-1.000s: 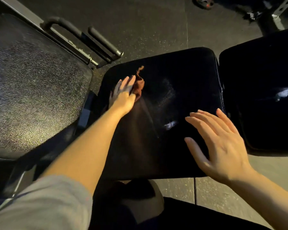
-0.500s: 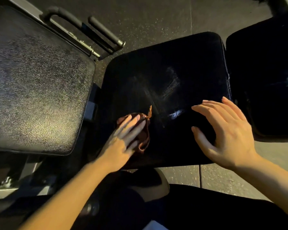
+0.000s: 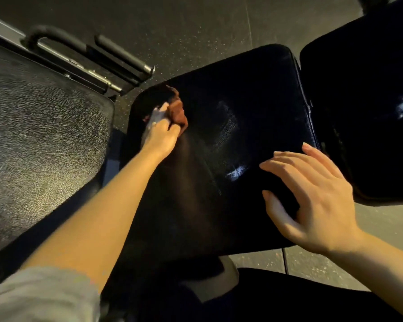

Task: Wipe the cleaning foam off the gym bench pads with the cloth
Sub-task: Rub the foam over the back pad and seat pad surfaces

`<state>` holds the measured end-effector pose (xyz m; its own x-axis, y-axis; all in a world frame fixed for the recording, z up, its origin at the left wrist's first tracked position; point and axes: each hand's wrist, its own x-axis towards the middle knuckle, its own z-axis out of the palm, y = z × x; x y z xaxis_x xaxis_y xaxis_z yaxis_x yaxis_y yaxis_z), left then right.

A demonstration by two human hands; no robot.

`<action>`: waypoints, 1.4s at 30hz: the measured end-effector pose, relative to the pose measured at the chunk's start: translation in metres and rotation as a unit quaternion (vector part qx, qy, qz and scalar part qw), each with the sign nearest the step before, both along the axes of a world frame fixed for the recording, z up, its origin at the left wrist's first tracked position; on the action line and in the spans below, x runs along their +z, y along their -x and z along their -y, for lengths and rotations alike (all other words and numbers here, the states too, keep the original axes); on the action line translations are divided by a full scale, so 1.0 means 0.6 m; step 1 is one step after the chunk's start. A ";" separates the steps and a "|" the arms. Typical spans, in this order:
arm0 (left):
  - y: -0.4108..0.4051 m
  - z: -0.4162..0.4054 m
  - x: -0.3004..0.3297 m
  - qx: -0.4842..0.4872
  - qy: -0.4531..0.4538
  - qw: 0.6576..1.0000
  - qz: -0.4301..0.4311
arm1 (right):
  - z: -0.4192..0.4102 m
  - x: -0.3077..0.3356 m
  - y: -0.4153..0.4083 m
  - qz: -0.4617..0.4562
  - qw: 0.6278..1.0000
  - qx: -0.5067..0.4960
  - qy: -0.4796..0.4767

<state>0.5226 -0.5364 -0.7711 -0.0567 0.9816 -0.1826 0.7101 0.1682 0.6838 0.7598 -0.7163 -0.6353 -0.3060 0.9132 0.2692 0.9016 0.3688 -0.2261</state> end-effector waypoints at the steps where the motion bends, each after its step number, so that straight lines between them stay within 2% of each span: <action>1: -0.016 0.033 0.016 -0.040 -0.017 0.999 0.032 | 0.000 0.000 0.000 0.003 1.000 0.002 0.003; 3: -0.042 0.120 0.044 -0.142 -0.064 0.984 0.092 | 0.003 0.001 0.000 0.011 1.000 0.005 0.013; 5: -0.045 0.225 0.057 -0.242 -0.129 0.956 0.107 | 0.006 0.002 -0.002 0.019 1.000 0.007 0.024; 6: -0.034 0.272 0.055 -0.259 -0.145 0.949 0.107 | 0.007 0.003 -0.003 0.023 0.999 0.010 0.028; 9: 0.002 0.325 0.039 -0.243 -0.077 0.964 0.081 | 0.007 0.005 -0.001 0.028 0.999 0.010 0.032; 12: -0.003 0.272 0.029 -0.214 -0.074 0.974 -0.009 | 0.007 0.006 0.003 0.030 0.999 0.012 0.023; 16: -0.002 0.112 0.008 -0.032 -0.011 0.999 -0.040 | 0.009 0.002 -0.001 0.001 1.000 0.028 0.005; 19: -0.033 0.005 0.040 0.064 0.026 0.998 0.004 | 0.004 -0.001 -0.003 -0.017 1.000 0.021 0.000; 22: -0.114 -0.005 0.094 0.012 0.023 0.999 0.043 | 0.002 -0.003 -0.004 -0.027 0.999 0.018 -0.003; 24: -0.154 0.041 0.117 -0.081 -0.055 0.993 0.064 | 0.002 -0.003 -0.006 -0.030 0.999 0.023 -0.005; 26: -0.162 0.105 0.120 -0.200 -0.132 0.968 0.077 | 0.004 -0.004 -0.007 -0.026 0.999 0.027 -0.007; 28: -0.140 0.150 0.102 -0.280 -0.160 0.946 0.027 | 0.005 -0.003 -0.007 -0.023 0.999 0.025 -0.008; 29: -0.121 0.149 0.089 -0.280 -0.167 0.945 0.009 | 0.005 -0.003 -0.006 -0.022 0.999 0.021 -0.009; 31: -0.079 0.134 0.066 -0.212 -0.149 0.966 -0.005 | 0.007 -0.002 -0.007 -0.020 1.000 0.014 -0.010; 34: 0.000 0.127 0.012 -0.065 -0.020 0.998 -0.016 | 0.008 -0.002 -0.006 -0.019 1.000 0.010 -0.010; 36: 0.016 0.130 -0.006 0.051 0.060 0.997 0.012 | 0.008 -0.004 -0.005 -0.019 1.000 0.006 -0.018; 37: 0.009 0.135 -0.001 0.079 0.088 0.993 0.024 | 0.007 -0.004 -0.004 -0.021 1.000 0.003 -0.022; 38: -0.015 0.134 0.011 0.084 0.110 0.990 0.025 | 0.006 -0.003 -0.003 -0.024 0.999 0.002 -0.025; 40: -0.072 0.159 0.050 0.017 0.108 0.994 -0.019 | 0.005 -0.003 -0.002 -0.035 0.999 0.002 -0.031; 42: -0.109 0.239 0.076 -0.110 -0.072 0.989 -0.062 | 0.004 -0.003 -0.004 -0.056 0.997 0.003 -0.044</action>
